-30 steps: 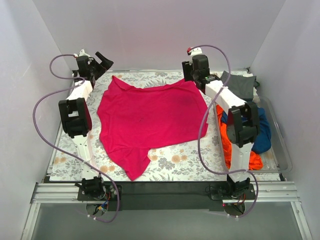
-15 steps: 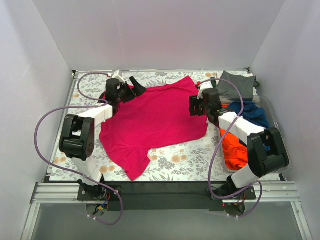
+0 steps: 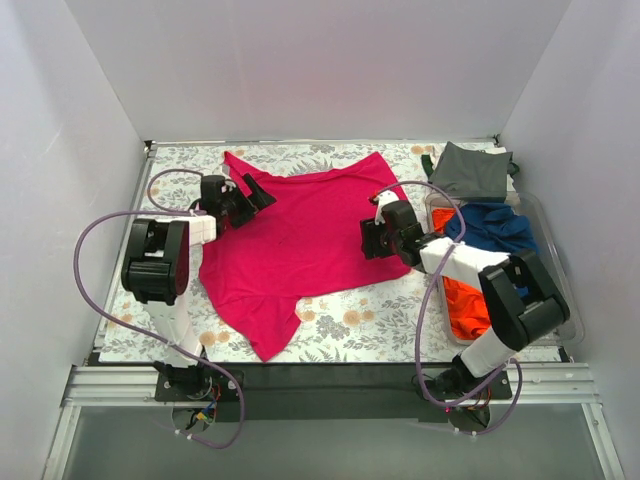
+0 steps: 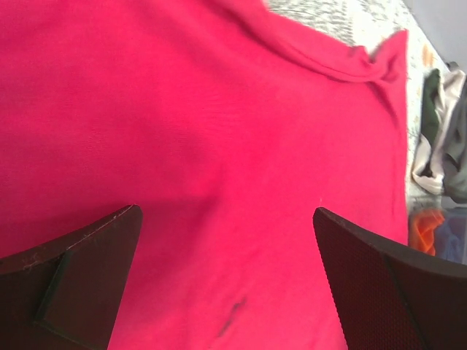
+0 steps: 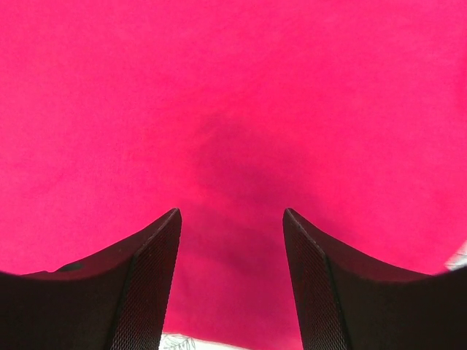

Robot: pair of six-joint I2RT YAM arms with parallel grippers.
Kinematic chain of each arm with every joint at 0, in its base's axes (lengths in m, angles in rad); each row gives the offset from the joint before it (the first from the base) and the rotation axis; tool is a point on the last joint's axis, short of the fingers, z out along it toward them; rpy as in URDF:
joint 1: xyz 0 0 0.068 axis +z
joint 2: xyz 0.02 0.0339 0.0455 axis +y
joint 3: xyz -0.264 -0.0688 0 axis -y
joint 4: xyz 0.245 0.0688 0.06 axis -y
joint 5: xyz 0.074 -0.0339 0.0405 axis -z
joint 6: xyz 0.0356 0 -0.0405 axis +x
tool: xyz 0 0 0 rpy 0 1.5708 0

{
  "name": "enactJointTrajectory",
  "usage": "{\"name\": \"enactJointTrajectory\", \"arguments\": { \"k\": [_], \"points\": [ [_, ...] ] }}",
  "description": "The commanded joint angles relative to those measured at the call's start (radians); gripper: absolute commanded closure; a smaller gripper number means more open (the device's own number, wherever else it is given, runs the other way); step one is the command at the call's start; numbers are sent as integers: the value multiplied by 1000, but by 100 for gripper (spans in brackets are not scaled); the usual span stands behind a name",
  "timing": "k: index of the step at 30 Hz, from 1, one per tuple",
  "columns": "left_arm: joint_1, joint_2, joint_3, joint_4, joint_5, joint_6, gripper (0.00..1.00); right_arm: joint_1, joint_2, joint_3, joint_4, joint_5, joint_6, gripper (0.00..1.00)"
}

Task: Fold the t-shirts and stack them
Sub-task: Flatten the tshirt out

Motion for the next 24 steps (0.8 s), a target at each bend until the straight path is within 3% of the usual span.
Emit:
{"name": "enactJointTrajectory", "arguments": {
  "k": [1,6,16,20,24],
  "points": [
    [48,8,-24,34,43,-6,3,25,81,76,40,-21,21,48],
    [135,26,-32,47,92,-9,3,74,189,172,28,-46,33,49],
    [207,103,45,13,74,-8,3,166,387,374,20,-184,70,50],
    [226,143,116,-18,74,0,3,180,332,370,26,-149,70,51],
    [227,131,133,-1,106,6,3,181,132,244,41,-19,54,50]
  ]
}}
